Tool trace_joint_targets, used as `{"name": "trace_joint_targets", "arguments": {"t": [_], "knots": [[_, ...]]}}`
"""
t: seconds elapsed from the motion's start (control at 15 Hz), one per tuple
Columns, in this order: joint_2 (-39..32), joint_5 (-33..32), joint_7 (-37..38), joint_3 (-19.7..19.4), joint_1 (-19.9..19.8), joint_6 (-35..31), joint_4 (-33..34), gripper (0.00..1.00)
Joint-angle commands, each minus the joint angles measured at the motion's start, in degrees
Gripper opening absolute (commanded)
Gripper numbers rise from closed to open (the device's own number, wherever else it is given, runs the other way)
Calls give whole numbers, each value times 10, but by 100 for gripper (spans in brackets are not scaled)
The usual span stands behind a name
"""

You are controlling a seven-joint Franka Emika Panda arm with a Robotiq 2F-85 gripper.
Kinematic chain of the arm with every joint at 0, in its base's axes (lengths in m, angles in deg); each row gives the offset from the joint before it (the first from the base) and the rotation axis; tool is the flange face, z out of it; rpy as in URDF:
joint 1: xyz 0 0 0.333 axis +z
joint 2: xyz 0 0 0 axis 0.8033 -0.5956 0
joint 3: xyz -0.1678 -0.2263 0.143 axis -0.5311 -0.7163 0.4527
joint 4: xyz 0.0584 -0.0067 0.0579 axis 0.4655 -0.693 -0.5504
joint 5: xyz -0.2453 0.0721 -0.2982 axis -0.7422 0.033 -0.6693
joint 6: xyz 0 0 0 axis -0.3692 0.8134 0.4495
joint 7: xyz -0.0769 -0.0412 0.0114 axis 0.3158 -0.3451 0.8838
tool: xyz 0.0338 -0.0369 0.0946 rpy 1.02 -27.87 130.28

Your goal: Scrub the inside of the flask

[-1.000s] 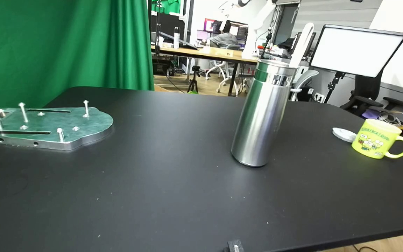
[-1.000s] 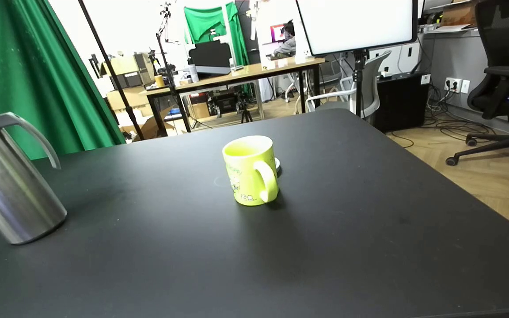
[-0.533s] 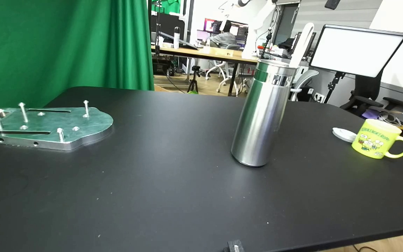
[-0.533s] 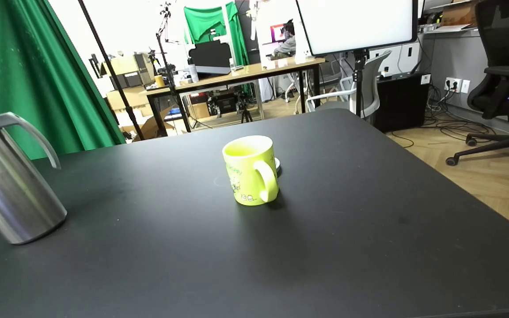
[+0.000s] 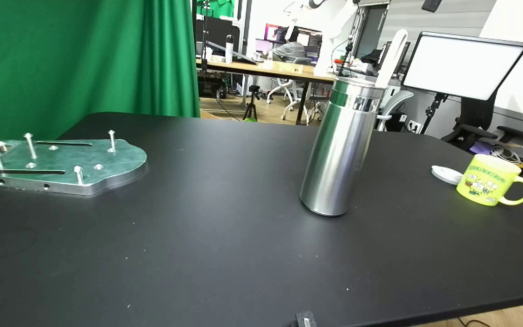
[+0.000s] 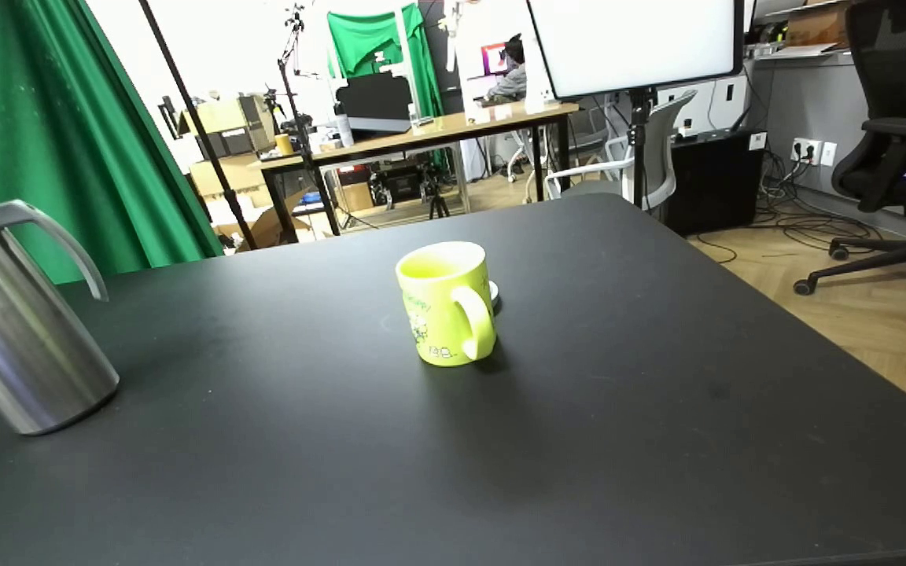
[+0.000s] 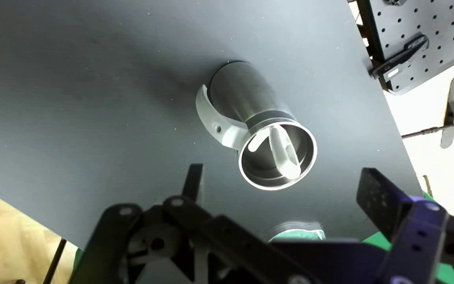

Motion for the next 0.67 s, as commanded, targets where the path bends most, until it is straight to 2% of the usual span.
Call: {"name": "trace_joint_targets", "arguments": {"t": [0.0,0.13,0.27,0.4,0.6], "knots": [[-9,9,-39,6,-5,16,9,100],[-26,19,-112,2,6,51,26,100],[-36,15,-145,12,3,54,28,100],[-41,32,-222,10,8,59,25,100],[-55,14,-320,20,3,53,24,100]]}}
